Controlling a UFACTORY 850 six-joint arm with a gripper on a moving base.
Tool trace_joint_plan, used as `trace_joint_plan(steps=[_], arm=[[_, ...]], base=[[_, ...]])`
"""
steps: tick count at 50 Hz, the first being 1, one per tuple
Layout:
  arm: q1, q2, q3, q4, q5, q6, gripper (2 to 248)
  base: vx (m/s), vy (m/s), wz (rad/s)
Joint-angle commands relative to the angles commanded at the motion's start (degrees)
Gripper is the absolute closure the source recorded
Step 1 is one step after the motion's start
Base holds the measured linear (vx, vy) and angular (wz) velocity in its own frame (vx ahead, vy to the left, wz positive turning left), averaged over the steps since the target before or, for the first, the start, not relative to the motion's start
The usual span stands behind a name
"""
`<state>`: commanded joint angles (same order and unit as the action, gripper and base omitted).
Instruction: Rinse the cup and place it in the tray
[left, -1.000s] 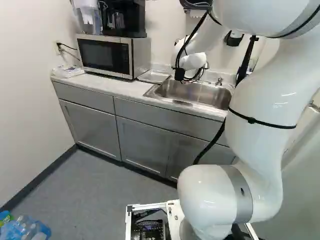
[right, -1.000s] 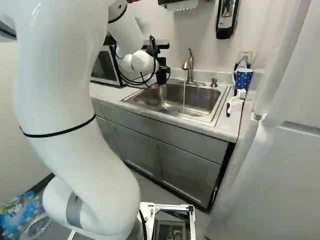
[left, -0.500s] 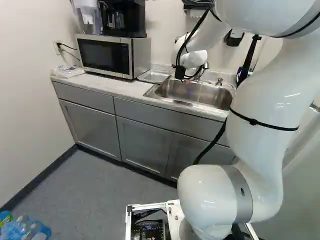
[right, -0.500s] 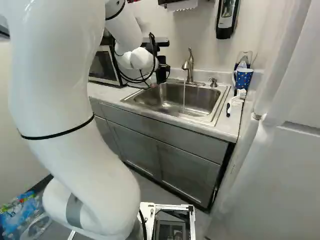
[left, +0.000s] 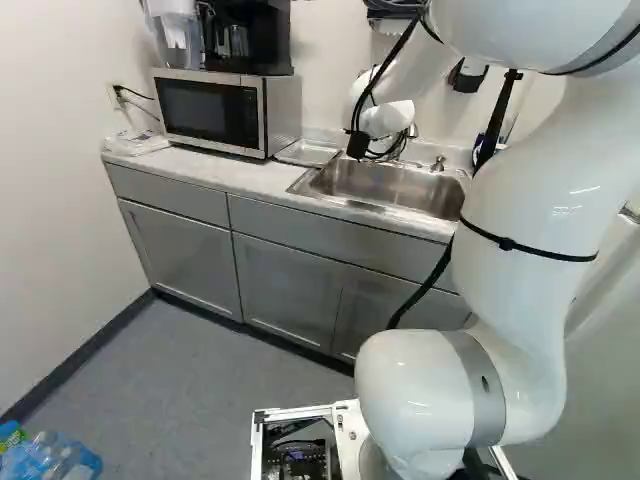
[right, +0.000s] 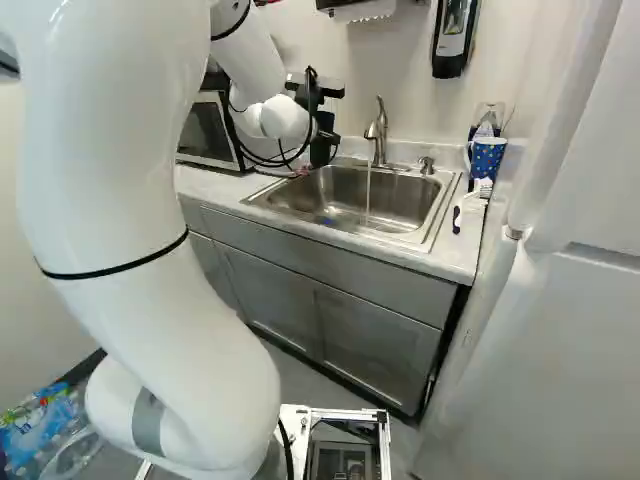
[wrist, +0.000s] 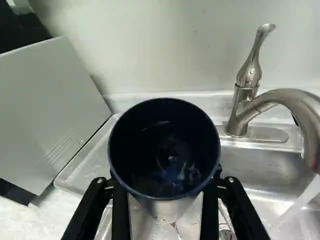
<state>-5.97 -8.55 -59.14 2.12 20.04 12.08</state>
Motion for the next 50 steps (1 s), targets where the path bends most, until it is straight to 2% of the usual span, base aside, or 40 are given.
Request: trace_joint_plan(steps=[50], arm=[[0.0, 0.0, 0.0, 0.0, 0.0, 30.15, 125]], base=[[0.0, 0.0, 0.0]])
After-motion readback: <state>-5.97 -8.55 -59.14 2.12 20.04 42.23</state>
